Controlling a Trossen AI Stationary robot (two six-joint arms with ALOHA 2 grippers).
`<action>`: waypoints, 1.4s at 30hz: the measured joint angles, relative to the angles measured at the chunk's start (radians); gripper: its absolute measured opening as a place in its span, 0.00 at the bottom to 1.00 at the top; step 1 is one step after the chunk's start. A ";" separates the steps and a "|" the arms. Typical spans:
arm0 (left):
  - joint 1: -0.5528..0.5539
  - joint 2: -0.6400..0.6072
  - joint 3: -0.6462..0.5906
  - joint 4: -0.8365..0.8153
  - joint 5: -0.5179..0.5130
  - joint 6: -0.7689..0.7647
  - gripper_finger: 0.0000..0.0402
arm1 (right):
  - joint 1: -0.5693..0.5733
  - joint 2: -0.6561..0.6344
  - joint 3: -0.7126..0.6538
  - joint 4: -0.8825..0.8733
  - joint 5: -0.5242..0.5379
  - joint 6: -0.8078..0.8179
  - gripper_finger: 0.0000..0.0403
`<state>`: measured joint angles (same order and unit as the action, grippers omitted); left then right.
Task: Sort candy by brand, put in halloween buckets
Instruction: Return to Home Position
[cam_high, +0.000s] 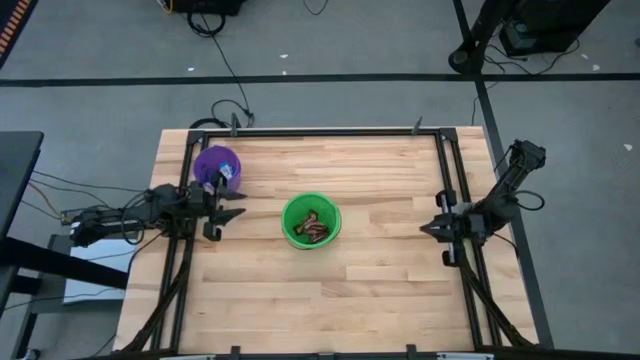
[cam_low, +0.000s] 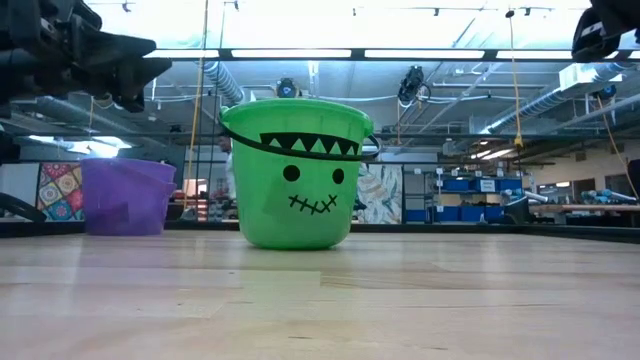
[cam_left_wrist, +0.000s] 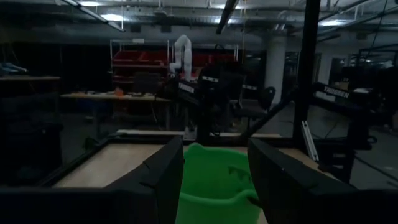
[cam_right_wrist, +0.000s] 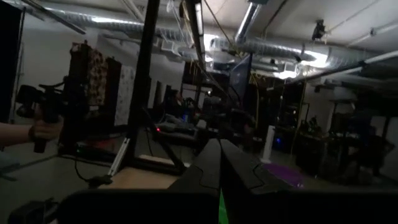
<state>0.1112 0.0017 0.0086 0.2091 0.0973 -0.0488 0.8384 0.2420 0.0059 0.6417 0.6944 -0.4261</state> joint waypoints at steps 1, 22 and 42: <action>0.000 0.000 0.000 -0.005 0.001 -0.004 0.45 | 0.000 0.000 0.000 -0.006 0.004 0.010 0.03; 0.000 -0.002 -0.001 -0.013 0.009 -0.046 0.45 | -0.042 0.000 0.000 -0.224 -0.003 0.398 0.03; 0.000 -0.002 -0.001 -0.022 0.012 -0.057 0.45 | -0.462 0.031 0.000 -0.355 -0.473 0.353 0.02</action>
<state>0.1108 0.0002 0.0074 0.1871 0.1093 -0.1058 0.3763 0.2729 0.0060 0.2866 0.2213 -0.0729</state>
